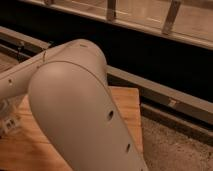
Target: Place the bottle in the ceramic bowl
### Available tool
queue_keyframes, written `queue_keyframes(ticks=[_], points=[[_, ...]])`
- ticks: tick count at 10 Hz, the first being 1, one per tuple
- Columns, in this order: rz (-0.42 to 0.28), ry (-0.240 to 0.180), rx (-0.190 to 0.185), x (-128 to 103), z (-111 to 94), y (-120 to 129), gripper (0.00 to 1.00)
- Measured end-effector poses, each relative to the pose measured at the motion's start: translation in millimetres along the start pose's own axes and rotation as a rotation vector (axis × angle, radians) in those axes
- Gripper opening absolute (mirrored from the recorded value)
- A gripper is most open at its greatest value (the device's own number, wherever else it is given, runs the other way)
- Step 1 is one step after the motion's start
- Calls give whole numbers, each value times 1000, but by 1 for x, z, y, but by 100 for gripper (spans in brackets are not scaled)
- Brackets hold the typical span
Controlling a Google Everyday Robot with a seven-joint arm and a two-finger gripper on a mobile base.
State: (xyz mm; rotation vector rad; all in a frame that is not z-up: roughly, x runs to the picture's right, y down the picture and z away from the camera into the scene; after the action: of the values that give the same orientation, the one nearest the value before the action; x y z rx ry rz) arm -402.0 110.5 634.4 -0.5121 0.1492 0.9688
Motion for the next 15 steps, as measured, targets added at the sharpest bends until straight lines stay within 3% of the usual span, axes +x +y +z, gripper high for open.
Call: queue_keyframes(ticks=[3,6,9,12,15], points=[[75,-26,32,-4,-30,-82,0],[180,-54,37,41,-51,-153,0],[309,-85,-3,100,-46,-201,0],[371,-110,-46,144,-18,-225,0],[357,-120,-71,144,-8,-227,0]])
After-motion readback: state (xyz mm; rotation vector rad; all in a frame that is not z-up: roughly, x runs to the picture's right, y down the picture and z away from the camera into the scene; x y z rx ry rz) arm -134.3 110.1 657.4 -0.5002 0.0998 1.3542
